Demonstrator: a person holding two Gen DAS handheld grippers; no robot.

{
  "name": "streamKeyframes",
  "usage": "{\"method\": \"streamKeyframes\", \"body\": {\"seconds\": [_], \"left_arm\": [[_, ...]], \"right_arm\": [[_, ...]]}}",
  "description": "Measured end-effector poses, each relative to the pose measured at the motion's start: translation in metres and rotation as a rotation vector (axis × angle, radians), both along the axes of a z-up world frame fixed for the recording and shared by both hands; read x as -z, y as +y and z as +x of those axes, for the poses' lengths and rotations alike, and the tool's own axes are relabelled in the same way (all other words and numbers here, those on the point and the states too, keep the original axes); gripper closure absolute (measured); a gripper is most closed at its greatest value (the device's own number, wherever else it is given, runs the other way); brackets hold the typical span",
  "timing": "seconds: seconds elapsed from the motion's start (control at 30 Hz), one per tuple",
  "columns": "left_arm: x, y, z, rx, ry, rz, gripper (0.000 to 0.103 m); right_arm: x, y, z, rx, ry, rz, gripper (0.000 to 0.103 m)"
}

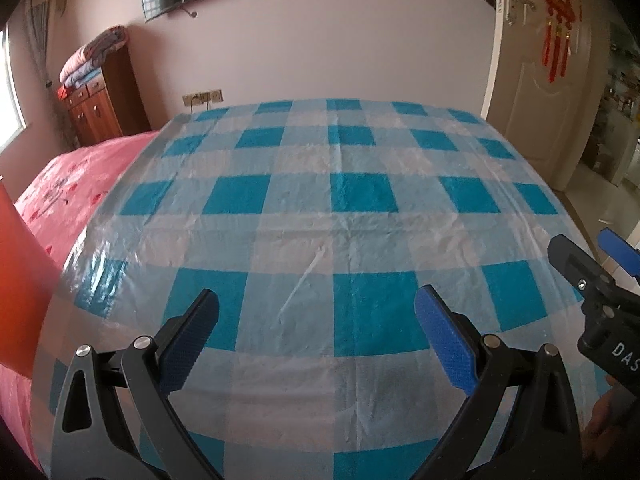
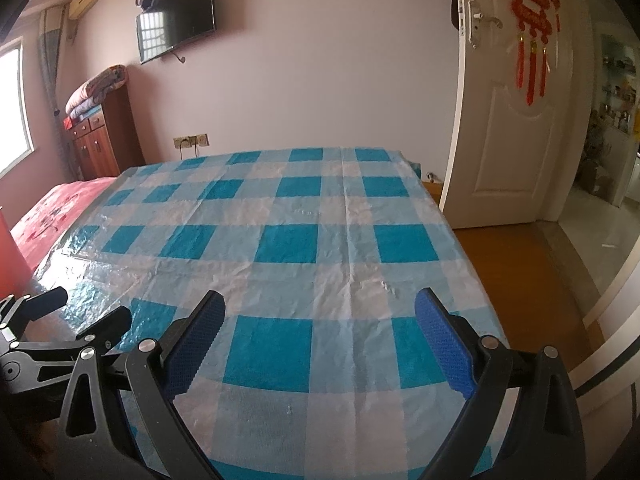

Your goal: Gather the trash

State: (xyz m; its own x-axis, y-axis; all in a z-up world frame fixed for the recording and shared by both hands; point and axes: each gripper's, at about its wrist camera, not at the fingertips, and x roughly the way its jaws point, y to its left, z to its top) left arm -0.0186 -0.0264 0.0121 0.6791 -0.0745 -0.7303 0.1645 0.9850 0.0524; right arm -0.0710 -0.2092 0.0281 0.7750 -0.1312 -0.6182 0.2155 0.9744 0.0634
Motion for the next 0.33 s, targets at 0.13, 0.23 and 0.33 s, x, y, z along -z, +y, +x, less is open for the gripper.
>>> {"method": "streamKeyframes", "body": {"seconds": [0.13,0.23,0.33], "left_arm": [[0.010,-0.002,0.013,-0.016,0.051,0.022,0.004],[0.015,-0.002,0.021,-0.041,0.079,0.040,0.004],[0.019,-0.001,0.028,-0.039,0.107,0.023,0.004]], "right_arm": [[0.006,0.000,0.012,-0.002,0.042,0.017,0.008],[0.010,0.002,0.020,-0.010,0.076,0.023,0.008],[0.018,0.004,0.030,-0.021,0.131,0.040,0.008]]}}
